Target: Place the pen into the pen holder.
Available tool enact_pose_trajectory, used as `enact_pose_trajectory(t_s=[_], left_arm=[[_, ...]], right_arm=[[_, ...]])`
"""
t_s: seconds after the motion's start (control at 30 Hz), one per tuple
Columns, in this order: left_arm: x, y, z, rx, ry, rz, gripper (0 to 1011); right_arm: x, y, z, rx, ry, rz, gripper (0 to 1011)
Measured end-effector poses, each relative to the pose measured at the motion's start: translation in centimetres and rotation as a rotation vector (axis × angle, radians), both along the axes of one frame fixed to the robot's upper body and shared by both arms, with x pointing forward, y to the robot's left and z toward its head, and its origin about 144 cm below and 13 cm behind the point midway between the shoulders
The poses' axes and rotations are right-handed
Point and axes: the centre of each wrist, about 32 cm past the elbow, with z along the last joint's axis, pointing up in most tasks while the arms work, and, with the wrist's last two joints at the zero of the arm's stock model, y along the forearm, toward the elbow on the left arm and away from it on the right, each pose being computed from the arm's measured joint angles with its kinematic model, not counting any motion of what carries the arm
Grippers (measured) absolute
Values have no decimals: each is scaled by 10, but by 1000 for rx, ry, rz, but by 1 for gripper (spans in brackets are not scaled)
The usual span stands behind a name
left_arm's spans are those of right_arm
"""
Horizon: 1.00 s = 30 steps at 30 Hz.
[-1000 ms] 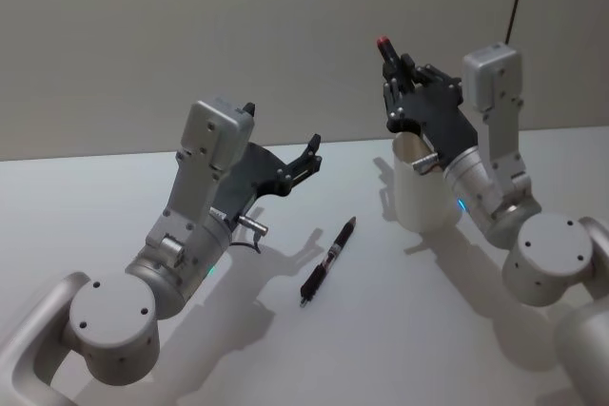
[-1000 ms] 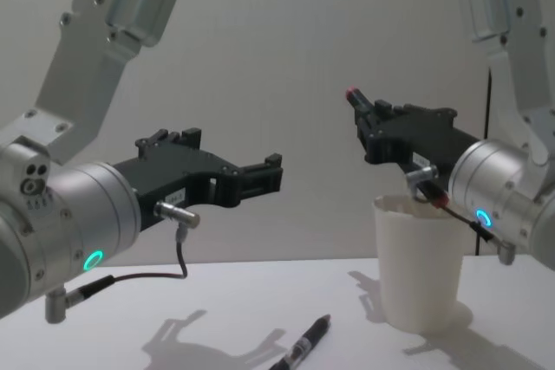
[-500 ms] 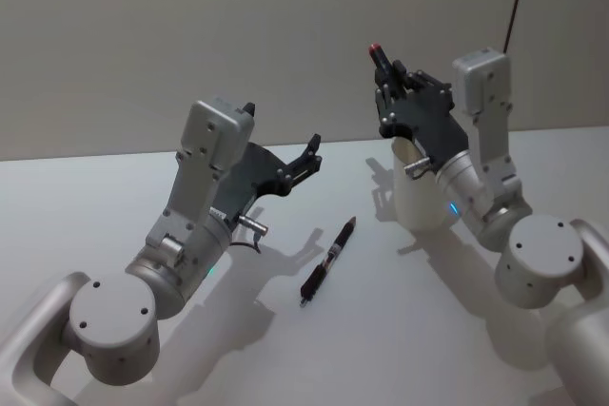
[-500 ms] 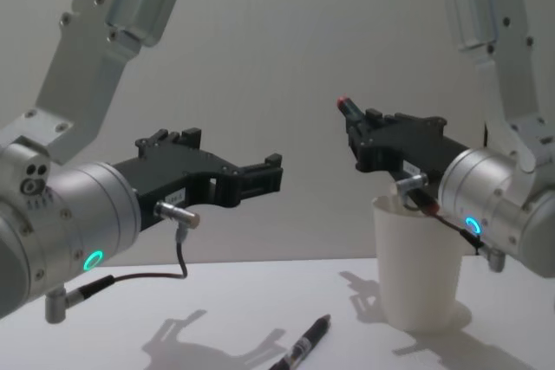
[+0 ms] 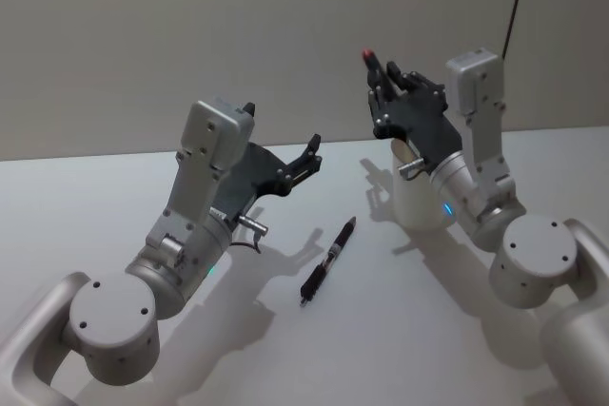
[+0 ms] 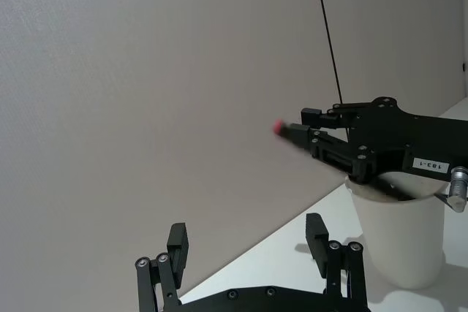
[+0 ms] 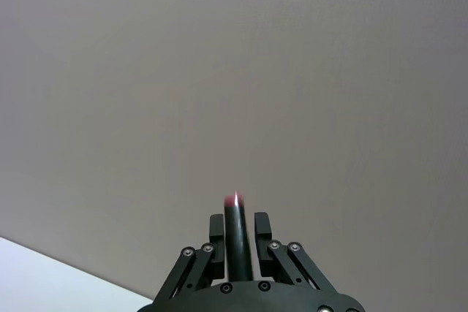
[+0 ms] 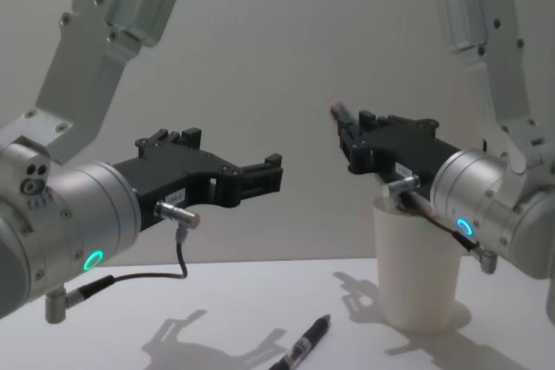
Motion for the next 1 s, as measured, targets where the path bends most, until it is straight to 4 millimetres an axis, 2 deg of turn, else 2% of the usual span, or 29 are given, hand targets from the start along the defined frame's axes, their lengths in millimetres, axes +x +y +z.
enact_pose_trajectory(t_s=[0.23, 0.27, 0.37, 0.43, 0.6, 0.77, 0.8, 0.87, 1.0], left_arm=[[0, 0, 0, 0, 0, 0, 1001], [0, 0, 0, 0, 0, 0, 1001], [0, 0, 0, 0, 0, 0, 1001], [0, 0, 0, 0, 0, 0, 1001], [0, 0, 0, 0, 0, 0, 1001], [0, 0, 0, 0, 0, 0, 1001], [0, 0, 0, 0, 0, 0, 1001], [0, 0, 0, 0, 0, 0, 1001], [0, 0, 0, 0, 0, 0, 1001]], right_arm=[[0, 1, 0, 1, 1, 2, 414], [0, 1, 0, 1, 1, 2, 414], [0, 1, 0, 1, 1, 2, 554], [0, 1, 0, 1, 1, 2, 585], [0, 2, 0, 1, 1, 3, 771], [0, 2, 0, 1, 2, 3, 908], [0, 2, 0, 2, 2, 3, 908], [0, 2, 0, 2, 2, 3, 975], [-1, 0, 0, 0, 2, 2, 1001]])
